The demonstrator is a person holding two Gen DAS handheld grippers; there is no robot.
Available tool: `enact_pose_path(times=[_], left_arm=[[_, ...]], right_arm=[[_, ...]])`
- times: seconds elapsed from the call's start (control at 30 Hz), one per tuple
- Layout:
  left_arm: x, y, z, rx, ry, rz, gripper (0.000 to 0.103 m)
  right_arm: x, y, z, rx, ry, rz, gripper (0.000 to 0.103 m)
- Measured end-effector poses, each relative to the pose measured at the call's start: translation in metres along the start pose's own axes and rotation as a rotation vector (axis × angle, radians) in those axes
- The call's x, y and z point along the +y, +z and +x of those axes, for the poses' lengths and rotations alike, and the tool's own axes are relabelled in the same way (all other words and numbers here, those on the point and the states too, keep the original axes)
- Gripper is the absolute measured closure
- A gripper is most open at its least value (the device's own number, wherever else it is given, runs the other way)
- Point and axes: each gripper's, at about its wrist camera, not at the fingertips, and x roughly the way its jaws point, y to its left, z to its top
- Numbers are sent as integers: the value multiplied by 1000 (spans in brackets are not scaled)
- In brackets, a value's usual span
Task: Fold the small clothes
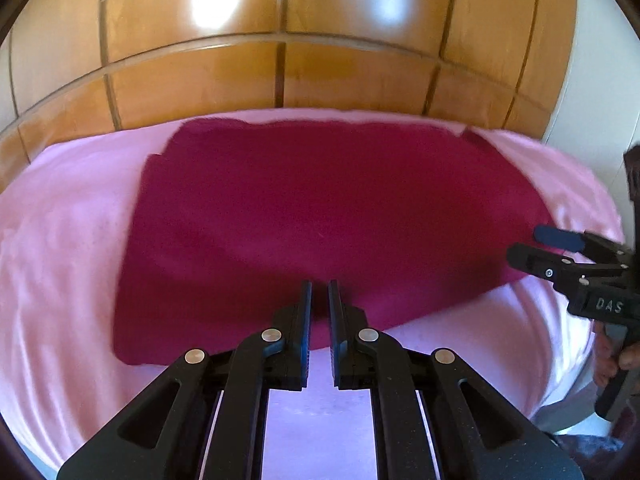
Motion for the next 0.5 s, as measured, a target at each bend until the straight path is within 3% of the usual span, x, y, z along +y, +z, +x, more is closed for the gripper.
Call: enact_pose_path(times=[0.07, 0.23, 0.27, 0.33, 0.4, 0.5], left_arm=[[-7, -4, 8, 7, 49, 26, 97], [-4, -5, 4, 12, 52, -6, 97], [-3, -5, 1, 10, 58, -13, 93], [1, -5, -8, -5, 61, -33, 60], [5, -6, -18, -34, 68, -54, 46], [12, -7, -32, -61, 99, -57, 46]], right_arm=[[-4, -9, 9, 36, -23, 9, 20], [-9, -19, 14, 28, -32, -18, 19], [-8, -19, 15, 26, -39, -28, 18], [-3, -21, 16, 22, -46, -40, 14], [-2, -24, 16, 17, -56, -50, 13], [-1, -23, 19, 13, -66, -59, 12]])
